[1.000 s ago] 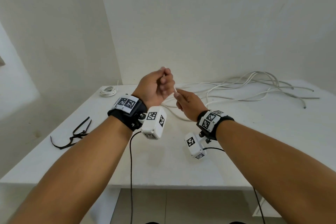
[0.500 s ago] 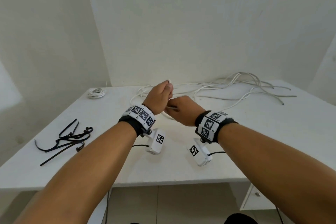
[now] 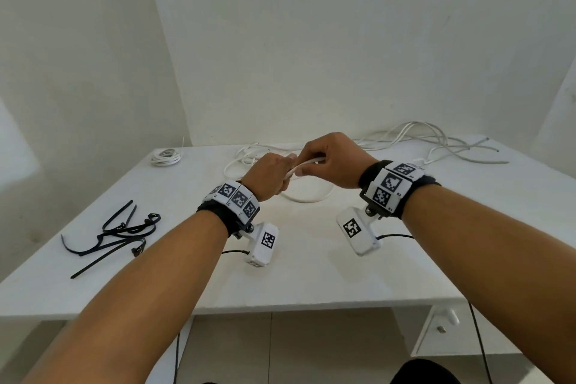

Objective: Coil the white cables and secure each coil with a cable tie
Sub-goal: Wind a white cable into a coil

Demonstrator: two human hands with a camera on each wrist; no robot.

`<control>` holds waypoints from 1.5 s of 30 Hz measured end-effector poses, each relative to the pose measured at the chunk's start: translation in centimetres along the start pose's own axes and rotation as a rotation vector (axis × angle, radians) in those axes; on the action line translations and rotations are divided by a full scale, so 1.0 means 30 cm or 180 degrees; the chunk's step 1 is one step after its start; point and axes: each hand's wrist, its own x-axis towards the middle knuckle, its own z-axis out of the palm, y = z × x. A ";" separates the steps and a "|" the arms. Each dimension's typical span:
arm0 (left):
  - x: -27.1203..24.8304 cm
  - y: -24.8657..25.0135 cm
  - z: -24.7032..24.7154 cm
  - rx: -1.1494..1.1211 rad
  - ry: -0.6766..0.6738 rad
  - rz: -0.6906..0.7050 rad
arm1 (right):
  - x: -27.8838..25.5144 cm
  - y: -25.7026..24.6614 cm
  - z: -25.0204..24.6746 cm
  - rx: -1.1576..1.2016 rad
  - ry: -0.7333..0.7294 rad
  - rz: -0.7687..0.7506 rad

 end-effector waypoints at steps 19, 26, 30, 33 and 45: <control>-0.040 0.145 -0.046 -0.3533 -0.0185 0.0439 | -0.006 0.065 0.121 0.0947 0.0757 0.0328; 0.022 0.101 -0.008 -0.2463 0.0762 0.0448 | -0.001 0.011 0.170 0.0153 0.0204 0.0309; 0.038 0.088 0.017 -0.2727 0.1108 0.0123 | 0.001 0.010 0.164 -0.0061 -0.0046 0.0439; 0.041 0.094 0.034 -0.2953 0.1305 -0.0090 | 0.004 0.005 0.162 -0.0265 -0.0249 0.0514; 0.023 -0.033 0.043 0.0153 0.0362 0.0291 | 0.008 -0.016 0.087 -0.0767 -0.0649 0.0132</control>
